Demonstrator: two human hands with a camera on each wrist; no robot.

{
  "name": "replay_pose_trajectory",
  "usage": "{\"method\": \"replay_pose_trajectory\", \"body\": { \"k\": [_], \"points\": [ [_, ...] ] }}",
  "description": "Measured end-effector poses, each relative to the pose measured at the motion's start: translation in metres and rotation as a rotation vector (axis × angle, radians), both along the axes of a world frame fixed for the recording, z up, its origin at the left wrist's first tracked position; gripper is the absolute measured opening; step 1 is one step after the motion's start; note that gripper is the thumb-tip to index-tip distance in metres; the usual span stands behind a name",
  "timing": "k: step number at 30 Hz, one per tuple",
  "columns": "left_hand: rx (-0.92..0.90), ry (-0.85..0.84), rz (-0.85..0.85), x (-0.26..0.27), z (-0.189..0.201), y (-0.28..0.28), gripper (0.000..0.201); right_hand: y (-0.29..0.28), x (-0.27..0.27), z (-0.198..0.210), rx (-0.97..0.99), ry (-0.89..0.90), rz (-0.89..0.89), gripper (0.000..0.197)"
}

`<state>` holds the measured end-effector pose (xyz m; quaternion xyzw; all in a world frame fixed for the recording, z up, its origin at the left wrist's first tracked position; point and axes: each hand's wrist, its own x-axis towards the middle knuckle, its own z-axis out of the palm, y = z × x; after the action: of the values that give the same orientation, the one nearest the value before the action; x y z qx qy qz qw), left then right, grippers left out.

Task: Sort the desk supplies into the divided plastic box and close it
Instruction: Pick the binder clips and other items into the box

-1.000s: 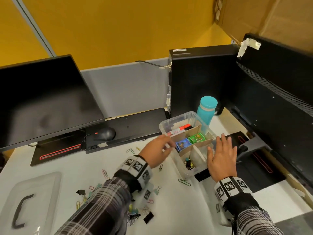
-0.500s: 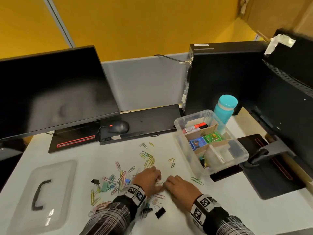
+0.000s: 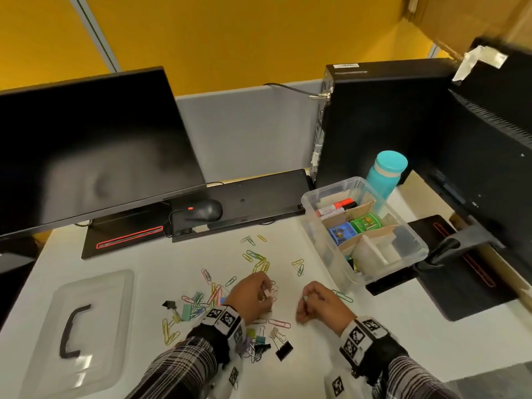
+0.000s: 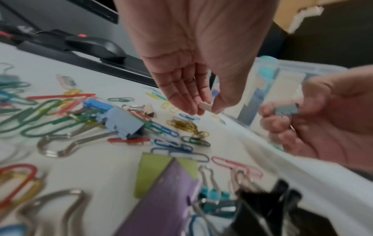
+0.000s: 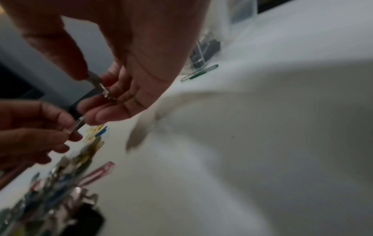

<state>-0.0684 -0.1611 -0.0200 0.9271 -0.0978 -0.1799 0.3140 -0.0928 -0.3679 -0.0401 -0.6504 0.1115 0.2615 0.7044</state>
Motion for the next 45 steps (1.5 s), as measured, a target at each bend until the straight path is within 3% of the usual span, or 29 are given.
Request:
{"method": "replay_pose_trajectory", "body": {
  "k": [2, 5, 8, 11, 13, 17, 20, 21, 25, 28, 32, 35, 40, 45],
  "points": [
    [-0.101, 0.035, 0.028, 0.001, 0.003, 0.009, 0.024, 0.006, 0.001, 0.002, 0.182, 0.133, -0.075, 0.021],
    [-0.141, 0.031, 0.042, 0.001, 0.008, 0.020, 0.020, 0.016, -0.002, 0.008, 0.164, 0.157, -0.005, 0.021],
    [-0.153, 0.014, 0.092, -0.001, 0.007, 0.030, 0.008, 0.026, -0.011, 0.017, -0.350, -0.026, 0.390, 0.028],
    [-0.211, 0.097, 0.134, -0.004, 0.002, 0.039, 0.022, 0.037, -0.025, 0.024, -0.928, -0.205, 0.822, 0.059],
    [-0.224, 0.112, 0.116, -0.006, 0.001, 0.043, 0.023, 0.045, -0.031, 0.023, -1.124, -0.278, 0.935, 0.063],
    [-0.191, 0.108, -0.010, -0.014, 0.006, 0.041, 0.033, 0.046, -0.031, 0.023, -1.108, -0.234, 0.874, 0.048],
    [-0.065, 0.074, -0.168, -0.019, 0.005, 0.035, 0.009, 0.037, -0.026, 0.029, -1.010, -0.180, 0.812, 0.046],
    [-0.009, 0.080, -0.229, -0.020, 0.006, 0.032, 0.010, 0.033, -0.025, 0.033, -0.977, -0.176, 0.772, 0.046],
    [0.177, 0.065, -0.479, -0.021, 0.003, 0.019, 0.030, 0.018, -0.015, 0.056, -0.914, -0.173, 0.616, 0.036],
    [0.265, 0.005, -0.561, -0.021, 0.001, 0.011, 0.035, 0.007, -0.007, 0.086, -0.909, -0.222, 0.528, 0.032],
    [0.278, -0.026, -0.605, -0.020, 0.002, 0.006, 0.031, -0.017, 0.006, 0.130, -0.966, -0.320, 0.286, 0.027],
    [0.287, -0.044, -0.620, -0.021, 0.003, 0.004, 0.027, -0.037, 0.017, 0.146, -1.157, -0.301, 0.083, 0.030],
    [0.266, -0.013, -0.538, -0.016, 0.006, 0.009, 0.029, -0.051, 0.040, 0.130, -1.435, -0.086, 0.265, 0.039],
    [0.210, -0.026, -0.415, -0.010, 0.012, 0.022, 0.027, -0.051, 0.046, 0.121, -1.334, -0.187, 0.186, 0.024]
  ]
}}
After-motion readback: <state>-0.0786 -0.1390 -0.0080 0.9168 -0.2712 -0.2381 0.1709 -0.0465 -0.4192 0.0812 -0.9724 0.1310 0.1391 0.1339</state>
